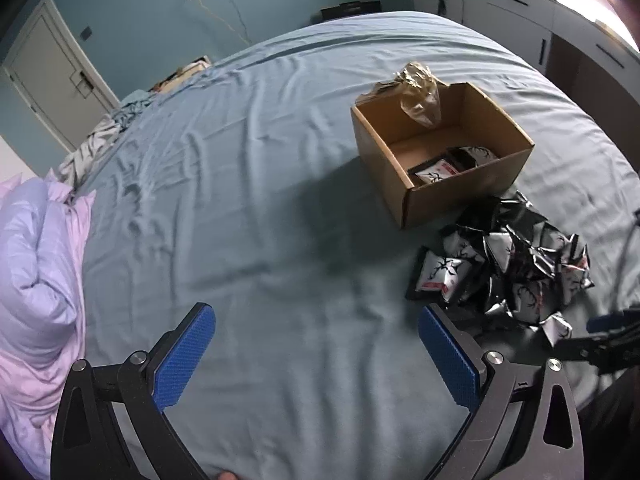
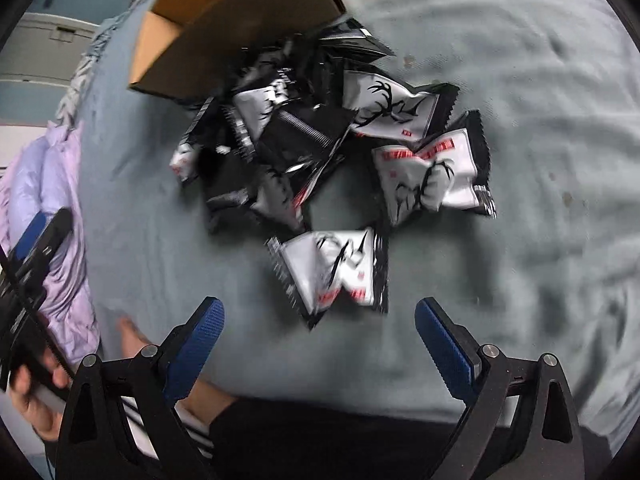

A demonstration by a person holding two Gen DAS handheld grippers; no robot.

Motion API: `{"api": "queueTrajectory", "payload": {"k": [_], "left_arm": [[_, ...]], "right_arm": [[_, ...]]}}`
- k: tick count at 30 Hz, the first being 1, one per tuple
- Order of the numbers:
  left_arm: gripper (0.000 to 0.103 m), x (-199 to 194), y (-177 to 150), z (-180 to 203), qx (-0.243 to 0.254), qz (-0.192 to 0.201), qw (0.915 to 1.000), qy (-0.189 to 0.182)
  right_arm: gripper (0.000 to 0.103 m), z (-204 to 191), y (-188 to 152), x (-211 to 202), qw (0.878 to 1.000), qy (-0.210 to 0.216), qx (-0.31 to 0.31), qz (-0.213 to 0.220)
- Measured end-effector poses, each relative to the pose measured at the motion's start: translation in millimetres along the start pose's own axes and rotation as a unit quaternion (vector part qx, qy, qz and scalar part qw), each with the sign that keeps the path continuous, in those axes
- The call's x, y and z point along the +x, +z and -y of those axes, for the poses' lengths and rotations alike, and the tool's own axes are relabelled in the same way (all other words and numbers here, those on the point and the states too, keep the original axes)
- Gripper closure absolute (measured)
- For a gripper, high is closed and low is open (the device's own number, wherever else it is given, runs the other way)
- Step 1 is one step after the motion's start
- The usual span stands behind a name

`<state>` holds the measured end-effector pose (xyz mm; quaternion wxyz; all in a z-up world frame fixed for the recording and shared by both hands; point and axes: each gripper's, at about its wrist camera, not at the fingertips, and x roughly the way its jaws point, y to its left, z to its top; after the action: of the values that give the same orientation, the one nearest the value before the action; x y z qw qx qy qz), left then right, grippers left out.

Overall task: Organize snacks
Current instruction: 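Grasp another white deer-logo packet from the pile with the right tool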

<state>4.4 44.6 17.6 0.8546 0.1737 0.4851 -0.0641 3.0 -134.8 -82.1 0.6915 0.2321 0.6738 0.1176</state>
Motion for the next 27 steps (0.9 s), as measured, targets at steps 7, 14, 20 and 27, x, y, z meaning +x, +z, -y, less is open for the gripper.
{"api": "queueTrajectory", "payload": {"k": [7, 14, 20, 27], "left_arm": [[0.0, 9.8, 2.6, 2.6, -0.008, -0.018, 0.9994, -0.028], [0.0, 19.7, 1.7, -6.1, -0.036, -0.037, 0.9981, -0.035], [0.0, 23.3, -1.8, -30.4, -0.118, -0.047, 0.9858, -0.11], [0.0, 48.7, 4.1, -9.7, -0.107, -0.081, 0.9818, -0.134]], "right_arm": [[0.01, -22.0, 22.0, 38.1, 0.995, -0.096, -0.03, -0.023], [0.062, -55.2, 17.8, 36.0, 0.983, -0.156, -0.099, 0.019], [0.065, -61.3, -6.7, -34.5, 0.981, -0.085, -0.131, 0.116], [0.065, 16.3, -31.7, -123.0, 0.963, -0.001, -0.079, 0.259]]}}
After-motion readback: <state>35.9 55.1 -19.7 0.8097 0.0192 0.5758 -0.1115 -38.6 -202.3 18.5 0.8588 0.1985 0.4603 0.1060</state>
